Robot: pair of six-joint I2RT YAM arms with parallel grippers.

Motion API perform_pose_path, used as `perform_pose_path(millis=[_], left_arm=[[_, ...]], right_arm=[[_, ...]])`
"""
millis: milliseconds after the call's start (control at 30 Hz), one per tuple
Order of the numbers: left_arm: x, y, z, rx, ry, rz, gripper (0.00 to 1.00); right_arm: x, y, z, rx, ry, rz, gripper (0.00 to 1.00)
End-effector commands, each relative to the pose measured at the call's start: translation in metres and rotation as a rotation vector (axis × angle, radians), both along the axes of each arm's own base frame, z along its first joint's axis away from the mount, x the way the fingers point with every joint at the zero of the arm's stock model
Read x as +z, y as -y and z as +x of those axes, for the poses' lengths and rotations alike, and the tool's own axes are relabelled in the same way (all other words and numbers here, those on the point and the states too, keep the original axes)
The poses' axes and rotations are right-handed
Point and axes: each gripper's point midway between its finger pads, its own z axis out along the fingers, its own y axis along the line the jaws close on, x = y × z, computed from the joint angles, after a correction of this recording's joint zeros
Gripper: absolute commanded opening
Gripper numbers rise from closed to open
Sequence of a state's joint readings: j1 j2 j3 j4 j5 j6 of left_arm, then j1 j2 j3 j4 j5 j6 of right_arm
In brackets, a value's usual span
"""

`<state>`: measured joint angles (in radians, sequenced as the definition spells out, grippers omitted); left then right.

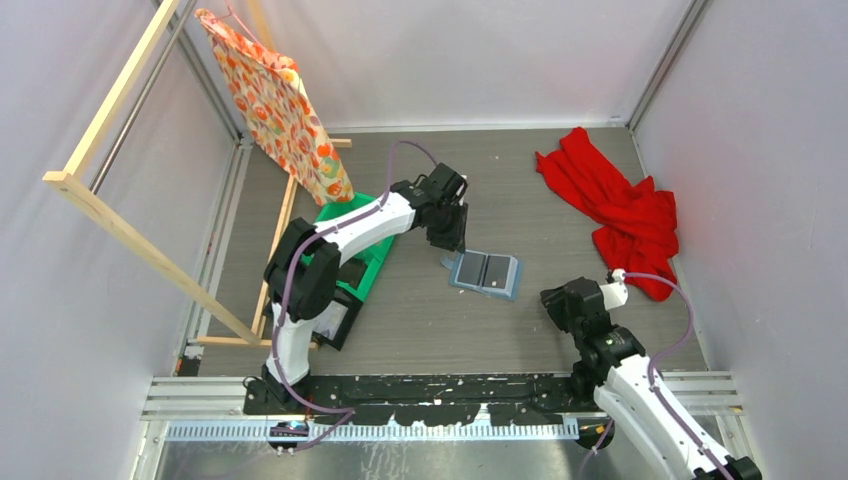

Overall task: Take the credit cards out of the card holder
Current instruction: Move the card holder to the center of the board.

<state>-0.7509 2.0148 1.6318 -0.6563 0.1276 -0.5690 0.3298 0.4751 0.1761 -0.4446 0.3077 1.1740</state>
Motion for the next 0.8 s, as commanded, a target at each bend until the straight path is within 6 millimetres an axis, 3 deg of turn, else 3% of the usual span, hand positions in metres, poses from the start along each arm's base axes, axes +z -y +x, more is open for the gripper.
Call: perform_pose_path(millis=[0, 200, 467, 633, 767], left_arm=[[0.018, 0.031, -0.009, -0.044, -0.045, -0.203, 0.31], [-0.006, 0.033, -0.002, -0.02, -0.109, -0.237, 0.33], [-0.03, 0.028, 0.0, 0.001, -0.157, -0.23, 0.34], [-0.039, 0.019, -0.001, 0.021, -0.153, -0.197, 0.34], [-0.042, 0.02, -0.003, 0.014, -0.172, -0.216, 0.34]], right_arm=[[0.02, -0.005, 0.015, 0.023, 0.066, 0.003, 0.41], [0.03, -0.013, 0.021, 0.06, 0.084, 0.015, 0.41], [0.068, -0.037, 0.039, 0.185, 0.137, 0.031, 0.51], [0.086, -0.07, 0.06, 0.311, 0.158, 0.088, 0.52], [0.085, -0.094, 0.074, 0.386, 0.126, 0.094, 0.54]])
